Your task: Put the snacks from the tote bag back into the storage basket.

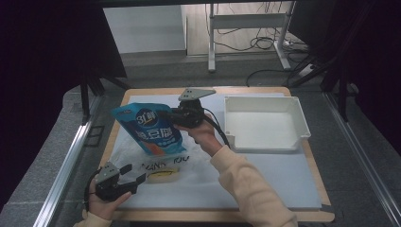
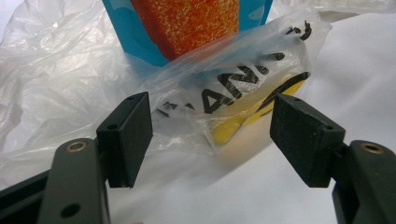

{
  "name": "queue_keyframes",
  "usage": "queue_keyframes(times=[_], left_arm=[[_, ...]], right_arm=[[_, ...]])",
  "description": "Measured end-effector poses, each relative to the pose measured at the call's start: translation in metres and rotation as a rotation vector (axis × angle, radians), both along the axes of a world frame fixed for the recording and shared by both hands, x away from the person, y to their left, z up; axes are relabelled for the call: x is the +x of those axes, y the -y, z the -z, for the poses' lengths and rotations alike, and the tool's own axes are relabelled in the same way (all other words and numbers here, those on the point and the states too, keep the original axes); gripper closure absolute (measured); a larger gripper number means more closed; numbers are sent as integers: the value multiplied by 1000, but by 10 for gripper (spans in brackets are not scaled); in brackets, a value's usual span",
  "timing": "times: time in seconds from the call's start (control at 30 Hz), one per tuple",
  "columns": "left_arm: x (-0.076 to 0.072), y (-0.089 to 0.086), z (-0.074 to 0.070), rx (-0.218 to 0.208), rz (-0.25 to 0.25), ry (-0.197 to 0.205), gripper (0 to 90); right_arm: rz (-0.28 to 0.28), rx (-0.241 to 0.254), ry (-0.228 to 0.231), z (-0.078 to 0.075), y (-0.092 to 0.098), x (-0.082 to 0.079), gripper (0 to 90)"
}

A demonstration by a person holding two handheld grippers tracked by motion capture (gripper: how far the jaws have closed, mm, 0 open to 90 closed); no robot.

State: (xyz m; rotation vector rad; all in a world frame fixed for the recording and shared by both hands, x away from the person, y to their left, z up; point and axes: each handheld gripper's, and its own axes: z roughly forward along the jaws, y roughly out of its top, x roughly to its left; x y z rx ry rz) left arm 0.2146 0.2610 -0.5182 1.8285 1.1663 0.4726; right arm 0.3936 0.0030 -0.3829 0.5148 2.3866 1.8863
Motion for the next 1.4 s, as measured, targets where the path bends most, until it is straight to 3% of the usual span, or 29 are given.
queue_keyframes(times=[0.6,1.03,1.4], left_arm=[[0,0,0,2,2,0,300],[1,-1,0,1,2,1,300],[1,0,0,-4,-2,-2,300]], right_arm=[[2,33,37,-17,-8,-10,877],[14,71,71,-41,-6,-15,878],[27,120,107,-68,6,-18,879]])
